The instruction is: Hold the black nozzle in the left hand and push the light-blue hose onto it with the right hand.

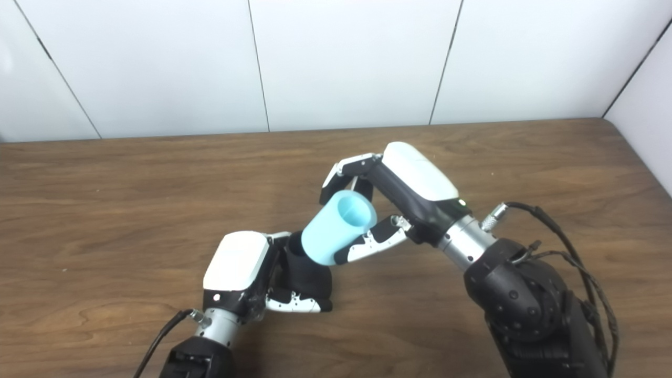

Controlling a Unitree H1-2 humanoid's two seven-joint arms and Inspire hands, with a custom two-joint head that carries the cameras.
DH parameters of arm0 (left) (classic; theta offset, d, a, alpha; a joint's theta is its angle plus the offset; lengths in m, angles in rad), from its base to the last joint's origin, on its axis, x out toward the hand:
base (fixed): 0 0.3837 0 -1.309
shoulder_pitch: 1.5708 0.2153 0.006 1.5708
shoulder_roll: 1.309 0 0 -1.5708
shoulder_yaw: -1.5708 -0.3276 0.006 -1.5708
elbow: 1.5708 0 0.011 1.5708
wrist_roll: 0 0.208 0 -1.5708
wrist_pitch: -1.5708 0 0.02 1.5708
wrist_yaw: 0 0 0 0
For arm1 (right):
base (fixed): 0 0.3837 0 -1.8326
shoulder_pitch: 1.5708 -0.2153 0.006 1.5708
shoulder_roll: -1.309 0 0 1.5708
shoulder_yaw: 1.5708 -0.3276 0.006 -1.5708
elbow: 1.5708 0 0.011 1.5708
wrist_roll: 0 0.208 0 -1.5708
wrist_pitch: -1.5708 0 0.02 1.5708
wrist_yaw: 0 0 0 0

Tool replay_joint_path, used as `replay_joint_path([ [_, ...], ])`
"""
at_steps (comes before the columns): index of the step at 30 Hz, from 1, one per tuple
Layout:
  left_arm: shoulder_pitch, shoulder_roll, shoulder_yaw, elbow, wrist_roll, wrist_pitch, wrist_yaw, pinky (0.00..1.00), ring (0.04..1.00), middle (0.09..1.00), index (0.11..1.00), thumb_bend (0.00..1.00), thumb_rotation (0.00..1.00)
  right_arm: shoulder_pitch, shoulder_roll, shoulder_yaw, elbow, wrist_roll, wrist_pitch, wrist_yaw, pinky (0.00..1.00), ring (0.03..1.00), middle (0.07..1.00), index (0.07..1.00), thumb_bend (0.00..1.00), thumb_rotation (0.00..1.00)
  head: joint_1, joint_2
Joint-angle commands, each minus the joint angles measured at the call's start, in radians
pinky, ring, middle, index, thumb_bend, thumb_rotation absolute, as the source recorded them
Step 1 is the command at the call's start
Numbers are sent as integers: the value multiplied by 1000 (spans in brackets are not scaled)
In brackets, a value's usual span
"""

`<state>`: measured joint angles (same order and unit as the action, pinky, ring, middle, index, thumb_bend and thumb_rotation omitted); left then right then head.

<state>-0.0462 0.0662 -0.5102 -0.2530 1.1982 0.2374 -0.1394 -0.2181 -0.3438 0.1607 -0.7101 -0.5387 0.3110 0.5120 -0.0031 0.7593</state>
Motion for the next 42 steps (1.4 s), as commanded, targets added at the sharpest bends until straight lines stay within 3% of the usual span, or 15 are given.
replay_joint_path([
  [1,23,-5,-23,12,4,-1,-44,682,570,449,498,525,0,-13,8,-3,-32,-6,-9,-16,392,414,513,484,518,0,0,0],
  [11,22,-8,-24,14,7,3,-47,683,574,452,498,525,0,3,31,11,-8,-23,-8,-23,319,376,518,505,514,0,4,4],
  [16,21,-9,-25,15,7,1,-47,675,572,458,495,525,0,2,46,13,1,-29,-25,-39,383,415,511,477,519,0,6,2],
  [25,24,-14,-27,11,9,3,-50,684,568,459,495,525,0,3,66,35,15,-33,-40,-57,400,417,512,479,519,0,12,8],
  [42,17,-25,-40,23,19,11,-48,731,596,471,492,525,0,-71,44,52,9,-22,-4,14,387,409,512,487,518,0,19,11],
])
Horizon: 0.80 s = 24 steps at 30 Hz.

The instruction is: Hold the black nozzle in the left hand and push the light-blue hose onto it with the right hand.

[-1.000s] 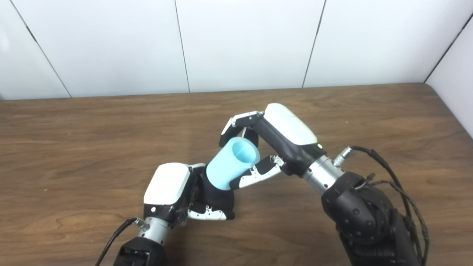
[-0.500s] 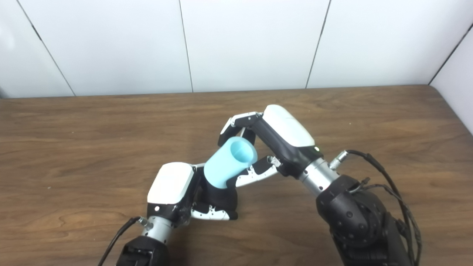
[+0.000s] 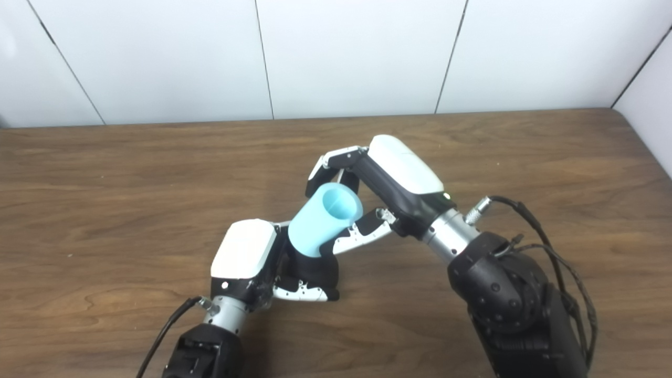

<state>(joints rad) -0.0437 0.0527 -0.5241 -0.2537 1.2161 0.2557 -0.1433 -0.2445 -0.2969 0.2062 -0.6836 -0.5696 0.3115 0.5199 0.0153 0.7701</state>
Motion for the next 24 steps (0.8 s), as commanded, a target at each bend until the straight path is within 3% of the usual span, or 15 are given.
replay_joint_path([
  [1,13,-13,-27,23,2,-6,-46,734,598,471,492,525,0,-54,-8,8,-16,6,-1,16,388,408,511,490,518,0,1,1],
  [7,13,-18,-32,24,6,1,-48,757,617,491,486,524,0,-104,-31,21,-13,-8,53,84,388,399,496,520,517,0,2,2],
  [17,18,-24,-33,29,1,-1,-37,778,638,513,477,521,0,-130,-41,30,-8,-2,44,99,415,408,511,532,516,0,6,8],
  [18,18,-25,-33,30,1,-1,-36,777,639,515,476,521,0,-133,-42,31,-9,-7,48,103,445,478,559,513,519,66,7,8],
  [19,18,-24,-33,30,1,-1,-37,778,639,516,475,521,0,-136,-44,33,-10,-10,51,106,490,538,601,574,718,78,7,8],
  [20,17,-24,-33,30,2,0,-39,781,640,517,475,521,0,-139,-45,33,-10,-11,53,110,519,576,628,613,838,86,7,8],
  [24,15,-25,-32,28,3,3,-50,788,647,522,473,520,0,-156,-53,39,-11,-12,61,129,587,661,695,685,938,140,8,10],
])
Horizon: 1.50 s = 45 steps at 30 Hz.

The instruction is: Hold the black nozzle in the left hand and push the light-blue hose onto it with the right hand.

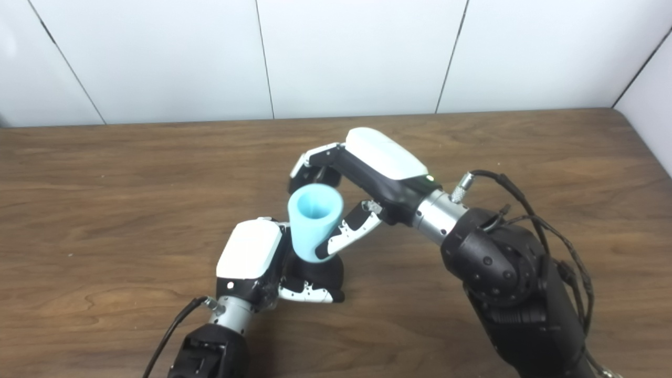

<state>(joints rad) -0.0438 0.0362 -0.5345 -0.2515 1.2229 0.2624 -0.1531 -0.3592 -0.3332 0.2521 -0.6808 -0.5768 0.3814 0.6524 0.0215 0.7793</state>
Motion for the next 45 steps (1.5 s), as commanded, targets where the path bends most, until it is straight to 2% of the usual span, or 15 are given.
replay_joint_path([
  [1,16,-8,-22,26,-4,-4,-41,788,649,524,472,520,0,-45,-17,-6,-15,-6,-4,1,602,677,708,697,947,155,1,1],
  [9,15,-7,-19,27,-8,-6,-40,782,650,519,475,520,0,-68,-19,-11,-34,-10,45,35,747,808,796,777,999,231,-1,1],
  [17,14,-2,-14,32,-12,-11,-30,775,642,507,479,522,0,-78,-34,-36,-42,5,59,35,783,867,855,825,1000,281,3,1],
  [20,11,1,-12,32,-11,-9,-35,775,642,501,483,523,0,-77,-52,-53,-63,23,69,47,816,883,861,839,986,375,1,1],
  [22,11,4,-8,30,-16,-10,-36,778,646,502,483,523,0,-72,-65,-59,-81,27,74,56,825,892,871,847,927,488,-1,1],
  [23,11,5,-5,29,-19,-9,-38,779,647,503,482,523,0,-65,-73,-63,-94,29,74,59,825,892,872,848,912,513,-1,0],
  [26,11,8,-2,27,-23,-11,-37,779,646,501,483,523,0,-39,-93,-67,-134,24,72,60,811,892,880,854,788,644,0,0],
  [30,12,12,0,24,-18,-13,-36,769,640,493,486,524,0,10,-105,-70,-177,34,37,39,842,927,914,871,694,825,1,1],
  [34,11,18,0,21,-13,-14,-41,760,630,482,490,524,0,62,-99,-70,-206,37,-12,12,882,951,926,870,630,887,2,3],
  [38,12,21,4,14,-20,-15,-46,756,630,487,488,524,0,112,-93,-67,-221,38,-68,-5,911,963,924,863,618,929,-4,5],
  [45,7,25,2,15,-6,-15,-56,738,619,497,484,524,0,211,-84,-34,-200,-34,-238,-47,934,975,952,897,614,965,-2,6],
])
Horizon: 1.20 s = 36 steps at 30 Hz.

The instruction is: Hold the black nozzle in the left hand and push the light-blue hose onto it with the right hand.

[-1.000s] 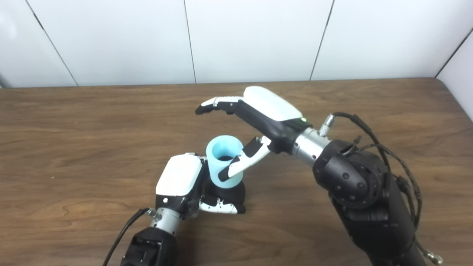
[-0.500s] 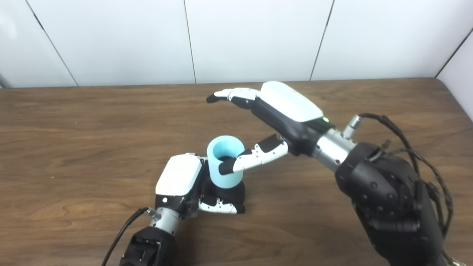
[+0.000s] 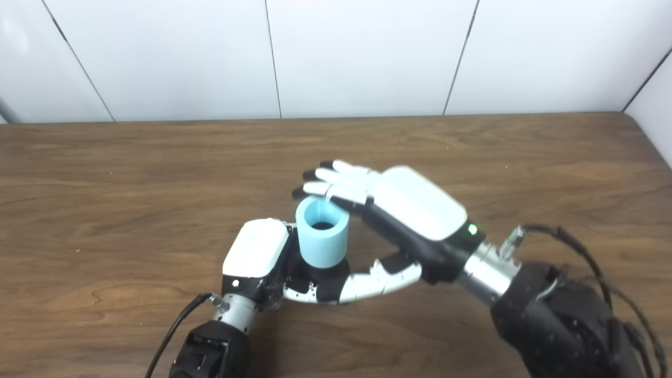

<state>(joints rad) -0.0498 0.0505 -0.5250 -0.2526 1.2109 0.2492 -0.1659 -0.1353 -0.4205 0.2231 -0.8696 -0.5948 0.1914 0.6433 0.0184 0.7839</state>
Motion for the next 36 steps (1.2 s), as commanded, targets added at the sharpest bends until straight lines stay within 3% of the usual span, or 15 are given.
replay_joint_path([
  [1,12,11,-8,16,7,-1,-45,738,617,496,485,524,0,-3,6,-4,-4,-25,-72,-46,935,976,955,901,610,965,1,1],
  [9,13,12,-7,11,1,-5,-46,741,610,485,488,524,0,59,40,-11,36,-63,-189,-99,959,983,973,918,584,962,0,6],
  [26,11,10,-8,7,13,-6,-60,734,611,510,480,522,0,97,42,-44,80,-81,-218,-85,928,989,961,889,567,976,-3,9],
  [36,10,7,-8,5,16,-3,-66,730,606,502,483,523,0,114,30,-42,125,-97,-253,-96,893,965,901,858,580,969,-11,14],
])
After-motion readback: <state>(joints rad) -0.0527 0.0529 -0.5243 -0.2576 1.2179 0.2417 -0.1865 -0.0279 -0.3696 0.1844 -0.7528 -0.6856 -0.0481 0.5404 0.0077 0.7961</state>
